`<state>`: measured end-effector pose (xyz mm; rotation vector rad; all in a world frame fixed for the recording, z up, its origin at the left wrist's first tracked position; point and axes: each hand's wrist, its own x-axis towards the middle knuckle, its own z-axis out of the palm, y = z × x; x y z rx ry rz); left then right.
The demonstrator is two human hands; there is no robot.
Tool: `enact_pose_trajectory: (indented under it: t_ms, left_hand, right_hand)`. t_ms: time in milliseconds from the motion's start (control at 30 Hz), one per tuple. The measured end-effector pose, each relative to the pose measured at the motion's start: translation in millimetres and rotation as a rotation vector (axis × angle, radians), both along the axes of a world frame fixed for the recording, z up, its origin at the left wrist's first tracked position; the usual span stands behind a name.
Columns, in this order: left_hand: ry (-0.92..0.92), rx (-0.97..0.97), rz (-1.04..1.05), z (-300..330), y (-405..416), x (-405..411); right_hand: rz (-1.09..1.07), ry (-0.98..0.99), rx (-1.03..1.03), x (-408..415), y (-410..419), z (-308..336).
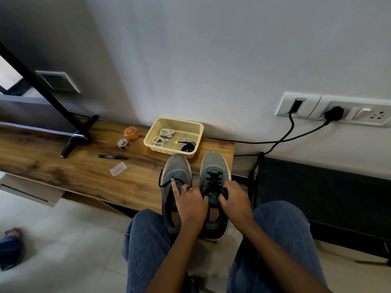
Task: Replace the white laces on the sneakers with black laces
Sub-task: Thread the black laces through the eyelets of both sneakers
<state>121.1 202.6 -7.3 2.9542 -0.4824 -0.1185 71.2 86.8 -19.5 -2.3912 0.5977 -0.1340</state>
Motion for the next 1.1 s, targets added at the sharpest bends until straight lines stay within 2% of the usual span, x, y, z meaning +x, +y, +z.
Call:
enact_pose_trajectory:
  t_ms: [267,433,567,833,1100]
  left_hand:
    - [-0.015,0.062,0.017,1.0,-12.4,7.6]
    - [-0.113,0.066,0.028,-11.5,-13.5,4.5]
    - [-0.153,0.042,0.04,-16.8,-14.4,4.3]
    - [-0.189,0.018,0.063,-22.2,-14.1,6.1]
    - [-0.217,0.012,0.075,-23.2,-16.6,4.8]
  right_hand:
    - [0.043,0.029,0.111,-0.5,-11.0,9.4]
    - [-0.016,-0.024,0.229,1.8,-14.9,15.1]
    - [0.015,-0.102,0.131,14.6,-18.9,14.8]
    - [0.205,0.085,0.042,35.8,-23.2,16.7]
    - [0.266,0.146,0.076,30.1,-30.1,21.9]
